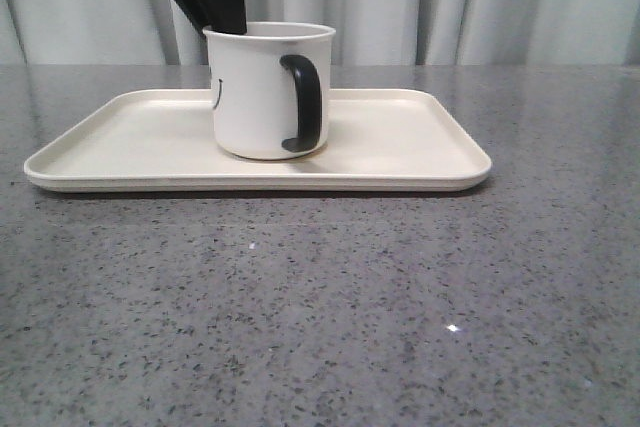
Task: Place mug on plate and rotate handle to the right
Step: 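Lower the mug onto the tray and open the left gripper, then lift the left gripper away from the mug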
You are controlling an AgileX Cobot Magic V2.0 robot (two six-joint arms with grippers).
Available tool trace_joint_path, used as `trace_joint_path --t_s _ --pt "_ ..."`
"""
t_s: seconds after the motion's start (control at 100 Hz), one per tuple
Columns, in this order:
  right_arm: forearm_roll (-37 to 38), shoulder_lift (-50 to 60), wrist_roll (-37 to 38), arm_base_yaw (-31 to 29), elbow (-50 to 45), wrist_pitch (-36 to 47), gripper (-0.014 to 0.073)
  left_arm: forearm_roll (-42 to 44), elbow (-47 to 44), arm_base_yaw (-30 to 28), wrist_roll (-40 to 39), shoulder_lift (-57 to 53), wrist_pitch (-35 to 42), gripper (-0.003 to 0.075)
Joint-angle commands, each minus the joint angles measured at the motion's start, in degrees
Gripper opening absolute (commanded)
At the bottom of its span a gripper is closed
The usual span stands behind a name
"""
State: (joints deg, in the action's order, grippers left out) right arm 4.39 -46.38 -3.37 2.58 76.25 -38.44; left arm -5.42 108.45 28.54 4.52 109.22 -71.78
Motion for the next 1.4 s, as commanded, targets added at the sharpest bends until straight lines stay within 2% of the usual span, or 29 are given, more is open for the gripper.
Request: trace_joint_path --t_s 0.0,0.17,0.37,0.61,1.14,1.39 --pt "1.07 -0.33 -0.40 -0.32 1.65 4.19 0.0509 -0.42 1.93 0.49 0.11 -2.83 -0.58 0.0212" --pt "1.07 -0.33 -0.40 -0.32 1.65 4.19 0.0509 -0.42 1.93 0.49 0.11 -2.83 -0.58 0.0263" --pt "1.12 -0.33 -0.40 -0.32 1.65 4.19 0.0509 -0.42 3.38 0.49 0.11 -3.31 -0.58 0.0264" --pt "1.12 -0.33 -0.40 -0.32 1.65 4.19 0.0509 0.04 9.32 0.49 0.11 -5.93 -0.58 0.0264" --pt "1.12 -0.33 -0.40 -0.32 1.65 4.19 0.0509 15.75 11.12 0.49 -4.84 -19.63 -0.58 0.0263" --pt "1.12 -0.33 -0.40 -0.32 1.65 4.19 0.0509 18.21 11.00 0.49 -4.98 -27.34 -0.58 0.0262"
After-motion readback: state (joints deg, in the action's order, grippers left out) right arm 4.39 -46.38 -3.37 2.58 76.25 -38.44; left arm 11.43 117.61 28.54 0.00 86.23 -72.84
